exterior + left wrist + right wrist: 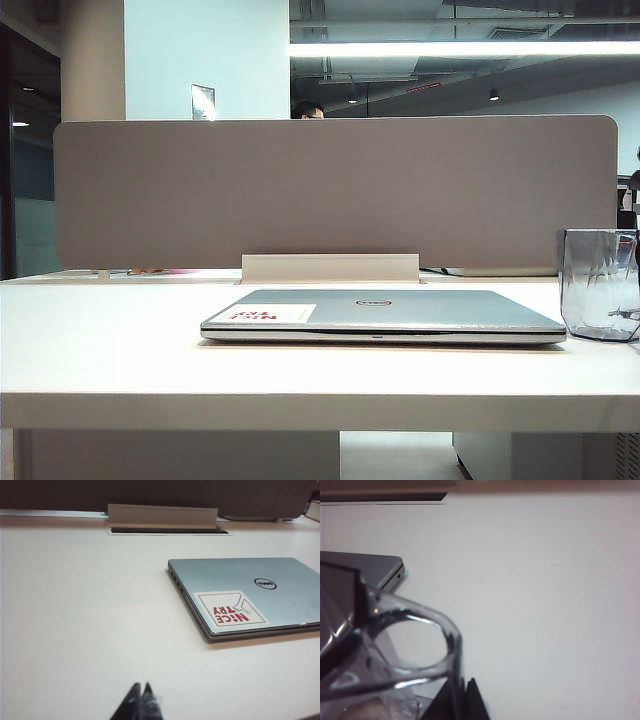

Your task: Pick up the water cup and place it on the right side of the laptop.

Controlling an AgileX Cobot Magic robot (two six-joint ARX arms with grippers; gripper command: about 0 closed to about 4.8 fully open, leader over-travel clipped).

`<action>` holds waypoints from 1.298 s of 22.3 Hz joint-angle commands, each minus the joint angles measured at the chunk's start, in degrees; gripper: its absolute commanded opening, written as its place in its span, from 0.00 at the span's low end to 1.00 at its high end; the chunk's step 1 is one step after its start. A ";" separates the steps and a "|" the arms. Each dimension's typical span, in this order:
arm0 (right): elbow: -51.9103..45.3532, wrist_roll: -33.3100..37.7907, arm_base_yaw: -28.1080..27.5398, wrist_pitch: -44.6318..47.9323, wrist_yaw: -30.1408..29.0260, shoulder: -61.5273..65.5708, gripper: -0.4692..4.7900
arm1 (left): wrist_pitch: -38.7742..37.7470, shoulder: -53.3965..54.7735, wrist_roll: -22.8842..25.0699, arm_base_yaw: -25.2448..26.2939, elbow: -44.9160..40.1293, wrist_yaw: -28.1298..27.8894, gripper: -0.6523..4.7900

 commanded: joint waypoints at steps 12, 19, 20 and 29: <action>-0.24 1.42 0.35 0.33 -1.99 -0.04 0.16 | 0.31 0.07 -0.02 -0.07 0.20 0.24 0.11; -0.24 1.42 1.07 1.57 -1.97 -0.31 0.20 | 0.31 0.07 -0.02 -0.07 0.20 0.26 0.11; -0.22 1.40 1.07 1.62 -1.99 -0.39 0.20 | 0.31 0.07 -0.02 -0.07 0.20 0.26 0.11; -0.28 1.44 1.05 1.95 -1.81 -1.73 0.30 | 0.31 0.07 -0.02 -0.07 0.20 0.26 0.11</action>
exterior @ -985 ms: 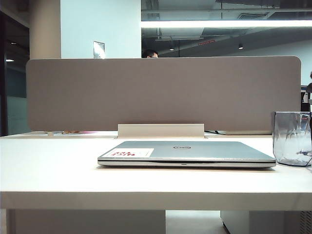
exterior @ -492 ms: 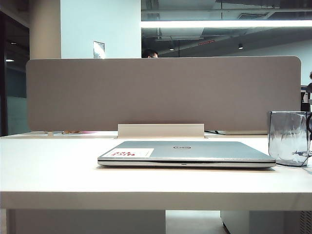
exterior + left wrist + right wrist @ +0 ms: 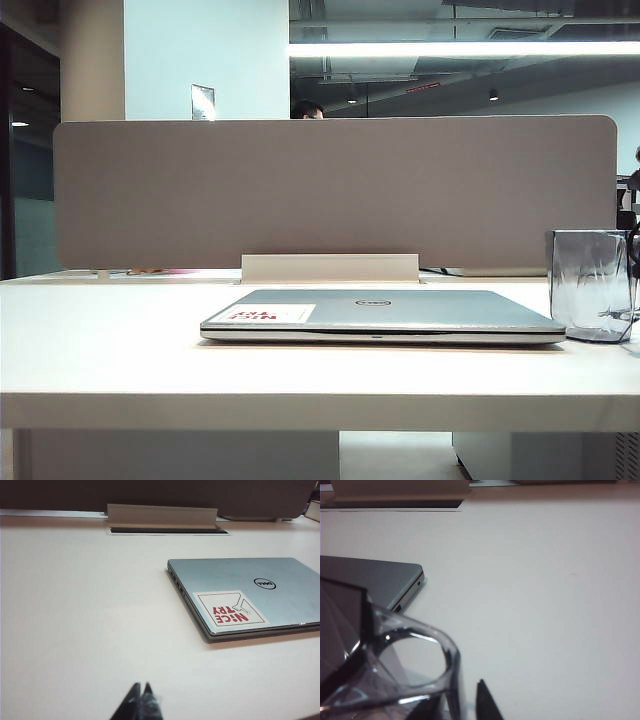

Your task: Pick up the water cup and place it on the right side of the laptop.

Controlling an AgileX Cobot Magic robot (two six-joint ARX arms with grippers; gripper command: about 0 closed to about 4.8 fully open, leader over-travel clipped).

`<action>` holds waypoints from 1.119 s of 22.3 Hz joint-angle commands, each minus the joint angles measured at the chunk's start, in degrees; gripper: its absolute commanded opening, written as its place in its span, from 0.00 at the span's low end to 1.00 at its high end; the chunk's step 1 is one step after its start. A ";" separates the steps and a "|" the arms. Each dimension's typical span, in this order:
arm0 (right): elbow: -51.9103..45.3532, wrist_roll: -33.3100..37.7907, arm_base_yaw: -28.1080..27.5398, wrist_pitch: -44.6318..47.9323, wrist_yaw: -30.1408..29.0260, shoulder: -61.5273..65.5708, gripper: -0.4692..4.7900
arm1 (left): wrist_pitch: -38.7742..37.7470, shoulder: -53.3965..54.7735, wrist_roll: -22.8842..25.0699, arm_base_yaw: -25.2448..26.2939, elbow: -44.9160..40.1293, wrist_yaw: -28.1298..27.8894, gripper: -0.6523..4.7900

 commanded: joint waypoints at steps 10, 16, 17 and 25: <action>-4.72 0.07 0.09 0.72 0.46 -3.96 0.31 | 0.33 0.07 -0.02 -0.07 0.20 0.26 0.11; -8.55 0.13 0.04 0.50 2.03 -8.07 0.32 | 0.33 0.07 -0.04 -0.07 0.20 0.28 0.11; -9.57 0.70 0.07 0.48 2.08 -9.05 0.32 | 0.33 0.07 -0.04 -0.07 0.20 0.37 0.11; -19.28 3.08 0.07 0.46 5.92 -25.68 0.07 | 0.24 0.07 -0.04 -0.07 0.20 0.37 0.11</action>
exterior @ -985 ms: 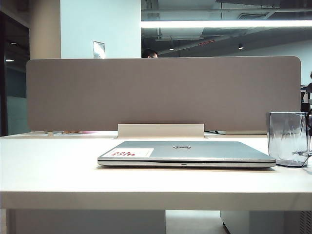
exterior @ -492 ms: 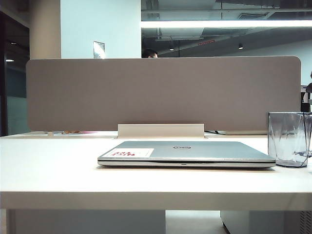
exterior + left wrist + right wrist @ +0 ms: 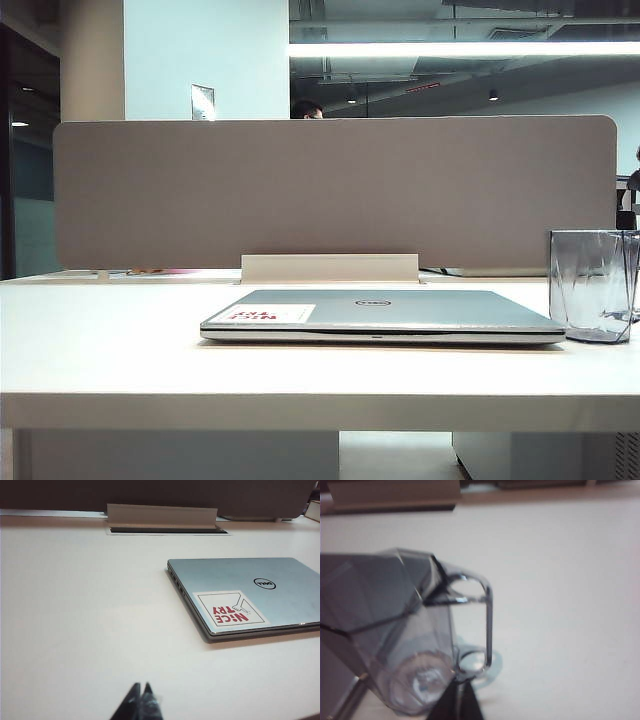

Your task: Pick up the water cup and place it on the right side of the laptop.

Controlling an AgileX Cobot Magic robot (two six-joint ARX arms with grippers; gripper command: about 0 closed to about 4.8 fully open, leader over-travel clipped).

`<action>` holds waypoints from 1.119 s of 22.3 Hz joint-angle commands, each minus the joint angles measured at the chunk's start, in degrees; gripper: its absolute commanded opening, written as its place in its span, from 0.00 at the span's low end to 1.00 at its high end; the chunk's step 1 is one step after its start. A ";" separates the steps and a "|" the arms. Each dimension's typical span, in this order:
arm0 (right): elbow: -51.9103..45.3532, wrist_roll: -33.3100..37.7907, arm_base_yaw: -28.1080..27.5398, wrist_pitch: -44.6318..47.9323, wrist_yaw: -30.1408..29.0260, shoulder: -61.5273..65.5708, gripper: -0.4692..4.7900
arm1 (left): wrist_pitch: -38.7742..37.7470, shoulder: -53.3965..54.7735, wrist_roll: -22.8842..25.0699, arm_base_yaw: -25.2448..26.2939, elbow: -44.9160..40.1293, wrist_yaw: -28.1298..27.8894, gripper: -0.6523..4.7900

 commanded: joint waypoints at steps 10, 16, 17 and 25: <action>-4.13 4.79 0.15 -23.65 4.37 -40.17 0.07 | -0.13 0.04 -0.02 -0.07 0.20 0.37 0.11; -4.17 8.57 0.52 -33.79 4.00 -50.99 0.07 | -0.17 0.04 -0.02 -0.07 0.20 0.39 0.11; -4.17 9.38 0.52 -35.08 4.00 -52.00 0.07 | -0.20 0.04 -0.02 -0.07 0.20 0.39 0.11; -4.39 9.64 0.52 -47.34 4.09 -64.89 0.07 | -1.88 0.04 0.15 -0.07 0.20 0.37 0.11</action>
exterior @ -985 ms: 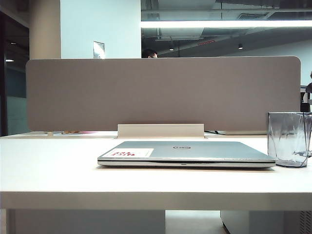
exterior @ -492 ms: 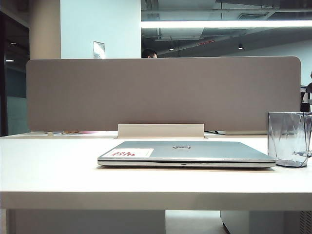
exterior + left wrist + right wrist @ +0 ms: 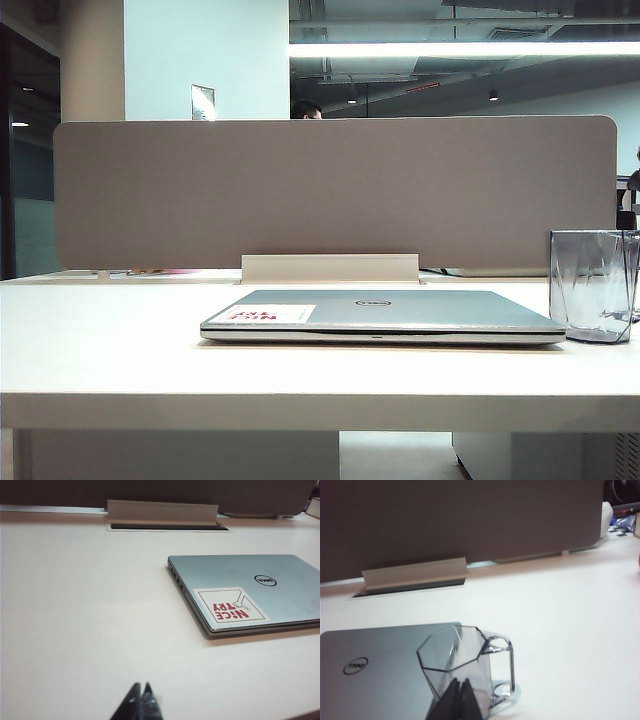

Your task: Pick up the water cup and place it on the right side of the laptop.

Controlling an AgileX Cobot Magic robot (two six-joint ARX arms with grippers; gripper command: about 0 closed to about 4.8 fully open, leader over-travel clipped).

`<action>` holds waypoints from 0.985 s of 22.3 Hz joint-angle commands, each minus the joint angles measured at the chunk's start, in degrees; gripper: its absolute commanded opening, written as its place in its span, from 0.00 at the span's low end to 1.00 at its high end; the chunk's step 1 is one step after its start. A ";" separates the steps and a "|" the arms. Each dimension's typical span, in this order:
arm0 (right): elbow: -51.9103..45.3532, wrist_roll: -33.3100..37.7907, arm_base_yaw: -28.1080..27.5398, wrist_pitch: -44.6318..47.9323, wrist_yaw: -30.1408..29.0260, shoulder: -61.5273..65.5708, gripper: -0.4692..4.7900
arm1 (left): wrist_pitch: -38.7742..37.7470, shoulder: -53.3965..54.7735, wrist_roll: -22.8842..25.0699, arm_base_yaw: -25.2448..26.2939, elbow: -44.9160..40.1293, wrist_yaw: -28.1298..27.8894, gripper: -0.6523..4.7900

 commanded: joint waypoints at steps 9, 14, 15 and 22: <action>0.11 4.46 0.00 -17.46 -0.22 -14.97 0.07 | -0.90 0.07 0.17 -0.07 0.17 0.13 0.11; -0.98 4.46 -0.02 -20.35 -0.24 -19.23 0.07 | 1.53 0.07 0.31 -0.02 0.17 -13.11 0.11; -1.03 4.46 -0.02 -20.72 -0.22 -19.17 0.07 | 2.38 0.07 0.31 -0.02 0.17 -14.91 0.11; -1.38 4.46 0.00 -20.48 -1.75 -19.21 0.07 | 8.35 0.07 0.31 -0.02 0.22 -16.61 0.11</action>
